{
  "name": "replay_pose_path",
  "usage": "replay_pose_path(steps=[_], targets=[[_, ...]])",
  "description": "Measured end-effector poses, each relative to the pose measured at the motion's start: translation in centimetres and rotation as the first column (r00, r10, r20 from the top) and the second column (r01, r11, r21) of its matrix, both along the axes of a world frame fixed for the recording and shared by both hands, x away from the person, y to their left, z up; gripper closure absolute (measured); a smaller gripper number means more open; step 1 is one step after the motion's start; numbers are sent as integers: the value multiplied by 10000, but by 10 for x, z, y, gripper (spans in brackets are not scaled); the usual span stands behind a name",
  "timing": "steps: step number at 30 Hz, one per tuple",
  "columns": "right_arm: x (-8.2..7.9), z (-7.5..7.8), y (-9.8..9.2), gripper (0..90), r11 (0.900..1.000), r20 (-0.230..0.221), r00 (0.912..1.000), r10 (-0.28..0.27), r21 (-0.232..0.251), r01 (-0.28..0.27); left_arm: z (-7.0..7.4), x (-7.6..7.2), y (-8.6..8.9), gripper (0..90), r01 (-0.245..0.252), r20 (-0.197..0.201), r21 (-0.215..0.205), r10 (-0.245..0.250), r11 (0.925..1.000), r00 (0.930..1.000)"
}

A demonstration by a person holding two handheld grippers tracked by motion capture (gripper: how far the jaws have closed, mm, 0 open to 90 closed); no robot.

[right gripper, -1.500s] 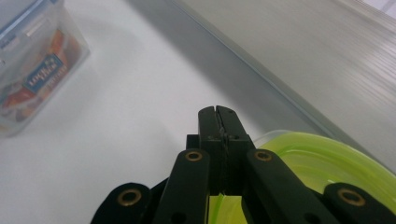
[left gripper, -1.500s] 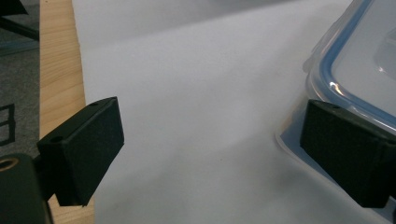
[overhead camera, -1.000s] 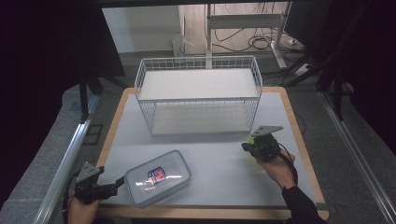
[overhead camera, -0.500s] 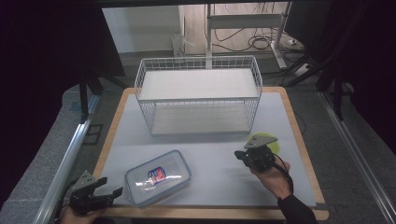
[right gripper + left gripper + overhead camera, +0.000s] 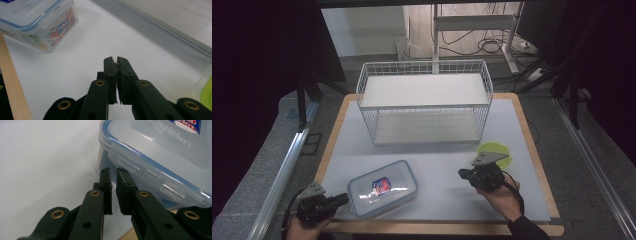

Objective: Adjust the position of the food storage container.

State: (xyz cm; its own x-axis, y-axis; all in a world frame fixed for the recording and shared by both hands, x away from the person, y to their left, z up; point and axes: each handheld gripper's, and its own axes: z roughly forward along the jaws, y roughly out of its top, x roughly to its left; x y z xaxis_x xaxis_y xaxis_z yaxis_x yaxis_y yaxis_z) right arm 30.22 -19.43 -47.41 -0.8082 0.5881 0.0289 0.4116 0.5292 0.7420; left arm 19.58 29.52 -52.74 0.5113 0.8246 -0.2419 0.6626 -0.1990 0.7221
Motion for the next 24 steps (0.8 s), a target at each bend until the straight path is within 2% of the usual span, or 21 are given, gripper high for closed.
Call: replay_pose_path(steps=[6, 12, 24], targets=[[-2, -2, 2, 863, 9998, -94, 10000, 10, 213, -8, 1, 13, -12, 861, -64, 97, 199, 62, 9998, 9999], [-5, -4, 4, 864, 9998, -228, 9997, 52, 195, -47, 2, 27, -25, 875, -8, 96, 341, 4, 9994, 10000], [-9, -9, 10, 866, 9999, -336, 9994, -7, 147, 12, 6, 62, -64, 882, 610, 126, 592, -619, 9964, 9980]])
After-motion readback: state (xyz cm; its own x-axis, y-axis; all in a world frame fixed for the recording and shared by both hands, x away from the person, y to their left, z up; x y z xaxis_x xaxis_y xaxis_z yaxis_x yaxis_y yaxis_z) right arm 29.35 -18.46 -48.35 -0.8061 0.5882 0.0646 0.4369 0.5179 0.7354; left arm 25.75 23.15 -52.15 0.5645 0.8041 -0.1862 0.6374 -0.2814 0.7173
